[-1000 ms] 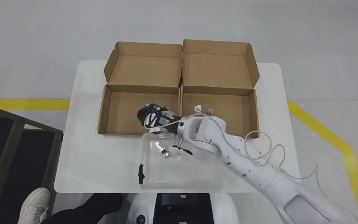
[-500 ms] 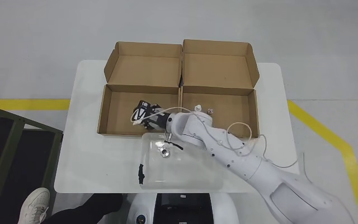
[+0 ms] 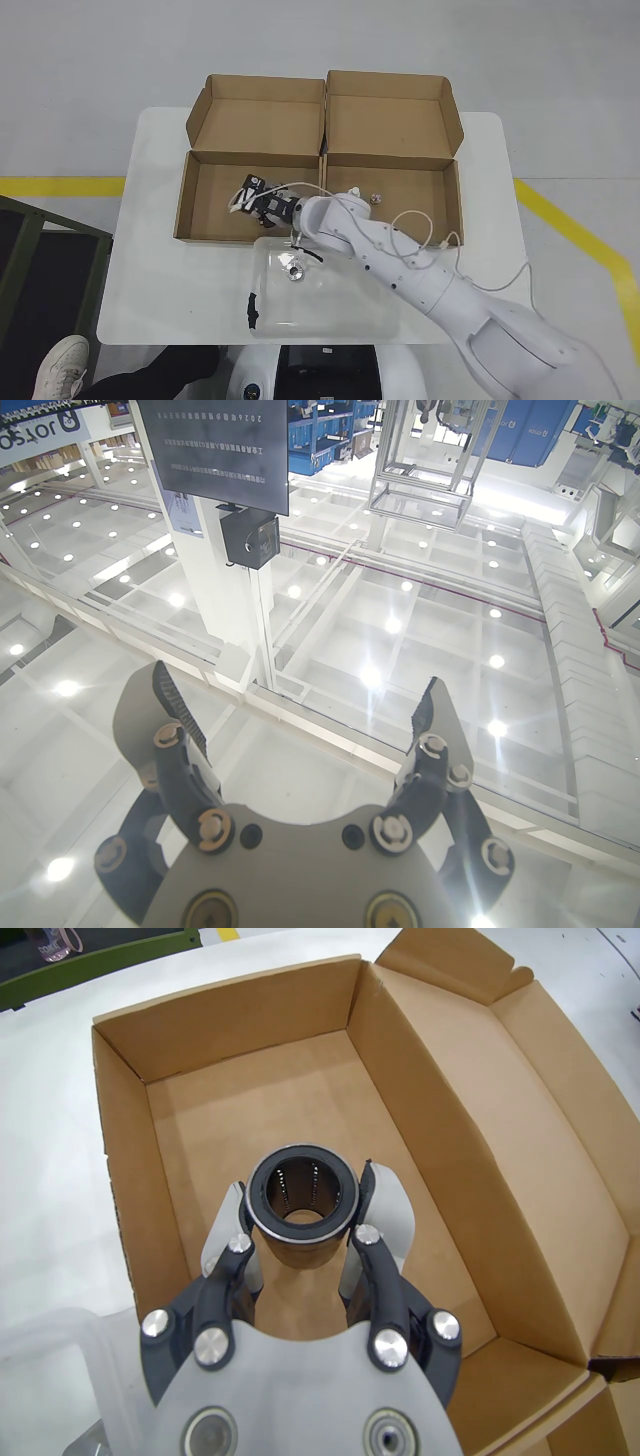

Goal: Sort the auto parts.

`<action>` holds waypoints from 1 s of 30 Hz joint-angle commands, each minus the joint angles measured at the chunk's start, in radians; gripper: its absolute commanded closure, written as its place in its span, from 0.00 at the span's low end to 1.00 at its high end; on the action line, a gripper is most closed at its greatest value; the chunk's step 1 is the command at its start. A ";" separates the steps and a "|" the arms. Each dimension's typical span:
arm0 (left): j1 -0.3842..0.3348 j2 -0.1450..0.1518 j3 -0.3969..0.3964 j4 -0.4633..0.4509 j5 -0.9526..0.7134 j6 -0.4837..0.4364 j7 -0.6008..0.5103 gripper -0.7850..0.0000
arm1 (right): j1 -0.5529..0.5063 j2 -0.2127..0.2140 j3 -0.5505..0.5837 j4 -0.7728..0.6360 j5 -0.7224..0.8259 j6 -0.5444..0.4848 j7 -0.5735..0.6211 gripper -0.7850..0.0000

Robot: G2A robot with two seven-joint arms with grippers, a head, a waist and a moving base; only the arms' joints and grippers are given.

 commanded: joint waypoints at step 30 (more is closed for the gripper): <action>0.000 0.000 0.000 0.000 0.000 0.000 0.000 0.00 | -0.303 0.102 0.234 -0.598 -0.073 -0.259 0.316 0.00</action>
